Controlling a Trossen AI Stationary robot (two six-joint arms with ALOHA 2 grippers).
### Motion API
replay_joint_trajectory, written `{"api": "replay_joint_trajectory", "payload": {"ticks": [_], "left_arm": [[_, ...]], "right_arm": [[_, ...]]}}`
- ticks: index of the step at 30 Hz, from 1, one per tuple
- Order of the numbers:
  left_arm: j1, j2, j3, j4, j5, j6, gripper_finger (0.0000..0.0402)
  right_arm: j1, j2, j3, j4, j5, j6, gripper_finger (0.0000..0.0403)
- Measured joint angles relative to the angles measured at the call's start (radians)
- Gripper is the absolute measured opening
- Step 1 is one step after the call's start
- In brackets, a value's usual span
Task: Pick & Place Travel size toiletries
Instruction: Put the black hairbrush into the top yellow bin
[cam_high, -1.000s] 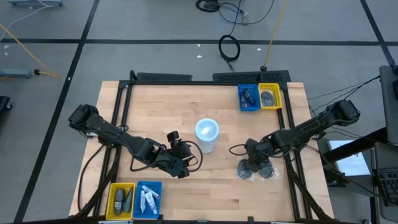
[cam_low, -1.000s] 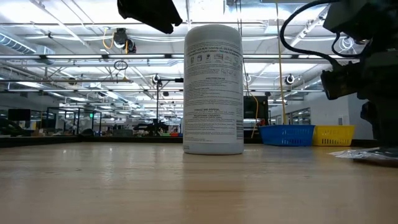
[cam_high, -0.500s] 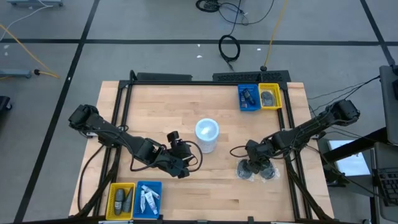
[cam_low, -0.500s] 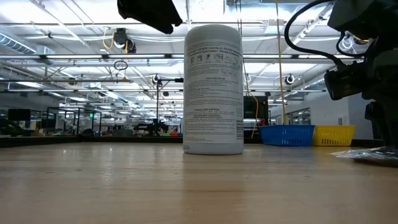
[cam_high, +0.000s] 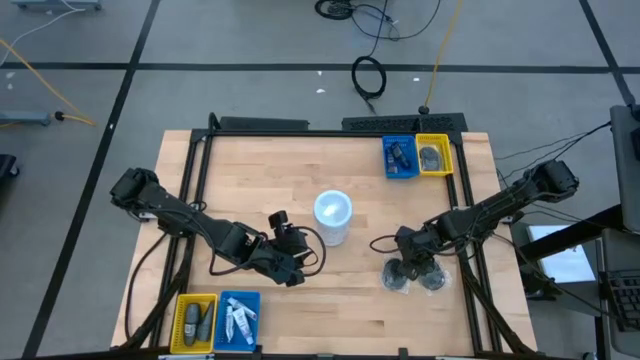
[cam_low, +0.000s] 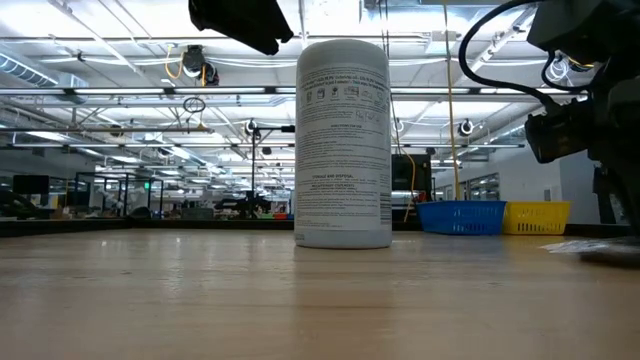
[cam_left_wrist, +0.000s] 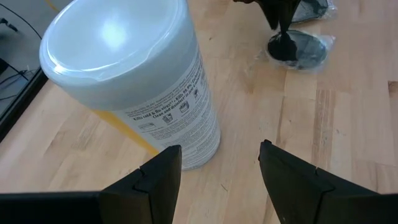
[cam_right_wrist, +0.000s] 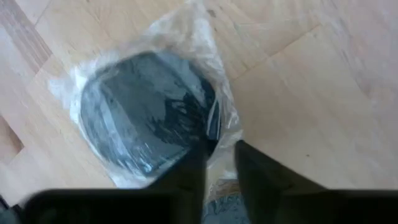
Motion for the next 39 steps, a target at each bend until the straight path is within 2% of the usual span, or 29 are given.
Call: {"api": "replay_joint_trajectory", "payload": {"ticks": [3,5,17,23,36,39], "left_arm": [[0.000,0.000,0.000,0.000,0.000,0.000,0.0214],[0.000,0.000,0.000,0.000,0.000,0.000,0.0214],[0.000,0.000,0.000,0.000,0.000,0.000,0.0214],[0.000,0.000,0.000,0.000,0.000,0.000,0.0214],[0.000,0.000,0.000,0.000,0.000,0.000,0.0214],[0.000,0.000,0.000,0.000,0.000,0.000,0.0214]], "right_arm": [[0.000,0.000,0.000,-0.008,-0.003,-0.014,0.0027],[0.000,0.000,0.000,-0.011,-0.001,-0.031,0.0009],[0.000,-0.006,0.007,-0.003,-0.003,-0.036,0.0001],[0.000,-0.032,0.064,-0.027,0.004,-0.074,0.0000],[-0.002,-0.123,0.311,-0.393,0.167,-0.116,0.0000],[-0.008,-0.139,0.379,-0.504,0.233,-0.108,0.0000]]}}
